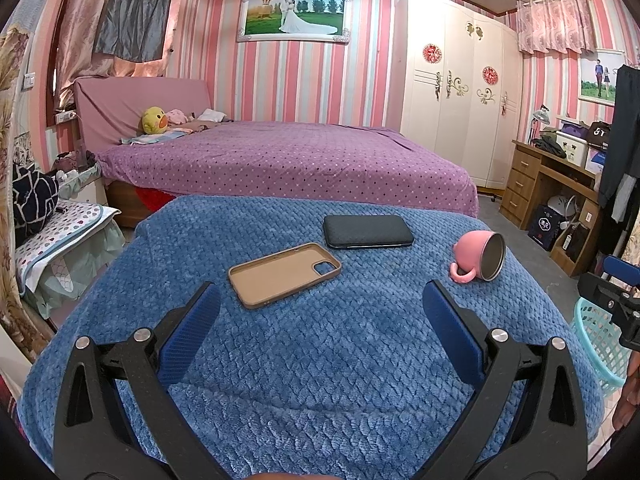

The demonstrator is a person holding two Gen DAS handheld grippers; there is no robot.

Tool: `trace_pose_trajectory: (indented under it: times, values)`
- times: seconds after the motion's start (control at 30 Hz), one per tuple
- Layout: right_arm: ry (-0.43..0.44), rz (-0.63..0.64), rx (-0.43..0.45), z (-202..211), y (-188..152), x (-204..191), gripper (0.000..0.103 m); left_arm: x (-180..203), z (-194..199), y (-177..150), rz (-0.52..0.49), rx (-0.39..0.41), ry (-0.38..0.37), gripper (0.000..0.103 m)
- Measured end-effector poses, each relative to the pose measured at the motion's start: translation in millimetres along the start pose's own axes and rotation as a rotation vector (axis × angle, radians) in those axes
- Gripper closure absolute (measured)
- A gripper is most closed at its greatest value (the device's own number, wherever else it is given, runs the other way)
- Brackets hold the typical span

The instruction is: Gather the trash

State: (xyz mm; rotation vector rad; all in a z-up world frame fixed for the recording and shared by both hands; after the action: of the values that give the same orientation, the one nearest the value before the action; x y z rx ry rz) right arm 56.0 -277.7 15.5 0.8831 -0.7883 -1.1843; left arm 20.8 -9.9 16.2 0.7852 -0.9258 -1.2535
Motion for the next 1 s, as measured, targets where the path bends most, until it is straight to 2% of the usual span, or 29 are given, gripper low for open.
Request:
trace_pose_trajectory:
  times: [1.0]
  values:
    - [0.0,0.0,0.0,0.2,0.3,-0.2,0.013,5.6,4.5,-0.6,-0.007,0.009,0.016,0.005]
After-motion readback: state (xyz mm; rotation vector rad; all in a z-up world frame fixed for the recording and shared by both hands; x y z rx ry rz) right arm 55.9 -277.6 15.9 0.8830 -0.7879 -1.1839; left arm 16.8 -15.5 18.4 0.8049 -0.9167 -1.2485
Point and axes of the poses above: each gripper's, at about its wrist camera, not at the fingertips, and z roughly against the way its jaws point, x to its right, y to its top, the point moved 1 cm from there along -z, roughly the way its jaws point, and after that the axes turned 5 degrees about z, right-handed, at the moved point
